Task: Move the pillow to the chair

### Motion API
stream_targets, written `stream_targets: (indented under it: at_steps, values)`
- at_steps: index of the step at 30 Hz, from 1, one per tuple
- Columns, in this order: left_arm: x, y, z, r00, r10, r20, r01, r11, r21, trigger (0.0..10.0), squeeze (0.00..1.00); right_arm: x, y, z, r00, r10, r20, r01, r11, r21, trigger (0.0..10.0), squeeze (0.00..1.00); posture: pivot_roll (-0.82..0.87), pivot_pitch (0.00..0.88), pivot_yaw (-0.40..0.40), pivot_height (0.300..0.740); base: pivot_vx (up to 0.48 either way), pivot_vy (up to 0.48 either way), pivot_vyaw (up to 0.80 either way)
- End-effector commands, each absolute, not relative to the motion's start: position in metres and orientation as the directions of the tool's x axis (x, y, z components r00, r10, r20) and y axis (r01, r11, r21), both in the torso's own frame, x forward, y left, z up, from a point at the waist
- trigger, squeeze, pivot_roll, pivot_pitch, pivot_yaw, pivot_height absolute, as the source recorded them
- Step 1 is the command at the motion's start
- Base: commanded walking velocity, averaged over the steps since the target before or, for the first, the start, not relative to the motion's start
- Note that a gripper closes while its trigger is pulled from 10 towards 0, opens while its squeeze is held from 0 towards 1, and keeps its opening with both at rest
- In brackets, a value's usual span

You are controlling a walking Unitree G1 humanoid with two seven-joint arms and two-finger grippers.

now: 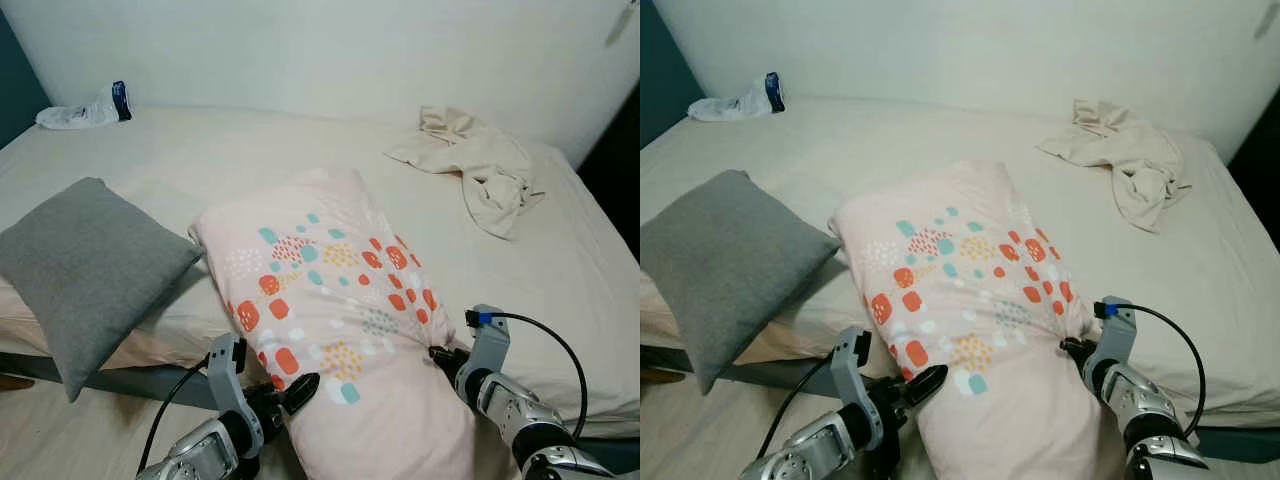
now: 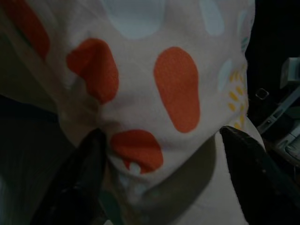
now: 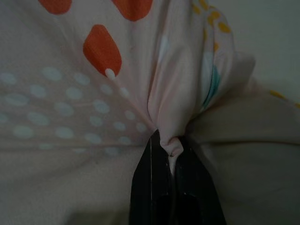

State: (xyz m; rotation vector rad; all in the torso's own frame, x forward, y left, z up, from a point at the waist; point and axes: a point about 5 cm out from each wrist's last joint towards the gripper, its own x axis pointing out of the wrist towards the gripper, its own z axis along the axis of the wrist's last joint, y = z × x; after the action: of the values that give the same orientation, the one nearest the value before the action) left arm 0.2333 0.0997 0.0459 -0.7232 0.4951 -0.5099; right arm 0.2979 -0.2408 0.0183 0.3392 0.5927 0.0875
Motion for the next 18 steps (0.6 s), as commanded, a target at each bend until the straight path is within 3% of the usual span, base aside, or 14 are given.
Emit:
stream_targets:
  at_steps: [1,18]
  values:
    - [0.233,0.084,0.047,0.766,-0.605,-0.218,0.253,0.596,-0.762,0.0,0.0,0.278,-0.231,-0.006,0.755,0.208,-0.622,0.035,0.934,0.355,0.0,0.0,0.09,0.148,-0.022,0.56,0.0,0.0,0.0]
    - [0.243,0.079,0.054,0.775,-0.607,-0.177,0.256,0.557,-0.79,0.0,0.0,0.292,-0.216,0.009,0.843,0.288,-0.454,-0.049,0.882,0.469,0.0,0.0,0.08,0.142,-0.027,0.56,0.0,0.0,0.0]
